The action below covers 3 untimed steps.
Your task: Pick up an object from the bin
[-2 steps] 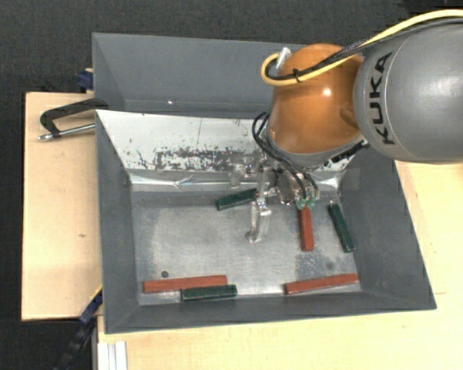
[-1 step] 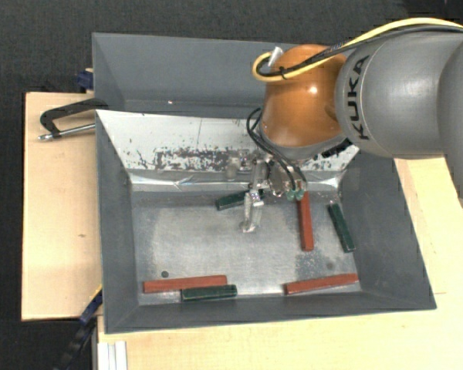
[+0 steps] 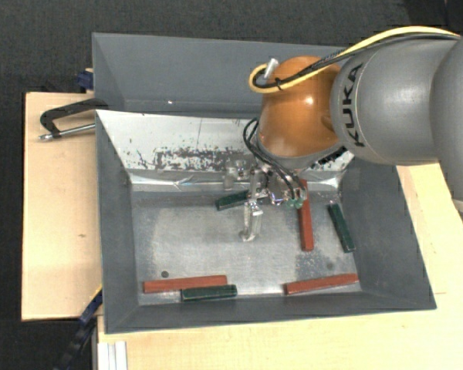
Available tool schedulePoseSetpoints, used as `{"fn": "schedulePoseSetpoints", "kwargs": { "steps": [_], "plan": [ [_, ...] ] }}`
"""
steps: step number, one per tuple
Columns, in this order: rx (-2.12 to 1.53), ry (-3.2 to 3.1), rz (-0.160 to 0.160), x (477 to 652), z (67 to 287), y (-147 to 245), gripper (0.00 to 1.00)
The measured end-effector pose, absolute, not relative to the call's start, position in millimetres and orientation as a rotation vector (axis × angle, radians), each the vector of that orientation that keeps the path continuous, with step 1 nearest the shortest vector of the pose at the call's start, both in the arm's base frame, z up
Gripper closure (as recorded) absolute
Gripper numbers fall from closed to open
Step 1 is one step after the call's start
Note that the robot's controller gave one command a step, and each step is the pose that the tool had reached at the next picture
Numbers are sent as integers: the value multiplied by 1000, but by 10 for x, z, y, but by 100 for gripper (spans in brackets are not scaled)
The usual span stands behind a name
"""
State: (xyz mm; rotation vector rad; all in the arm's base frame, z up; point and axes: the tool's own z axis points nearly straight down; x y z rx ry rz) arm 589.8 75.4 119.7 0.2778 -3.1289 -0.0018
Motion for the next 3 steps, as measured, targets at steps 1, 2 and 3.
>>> {"fn": "schedulePoseSetpoints", "kwargs": {
  "steps": [1, 2, 3],
  "plan": [
    [143, -3141, -3, 6033, 712, 294, 100],
    [143, -3141, -3, 6033, 711, 294, 100],
    [96, -3148, -2, 6017, 2272, 270, 100]
  ]
}}
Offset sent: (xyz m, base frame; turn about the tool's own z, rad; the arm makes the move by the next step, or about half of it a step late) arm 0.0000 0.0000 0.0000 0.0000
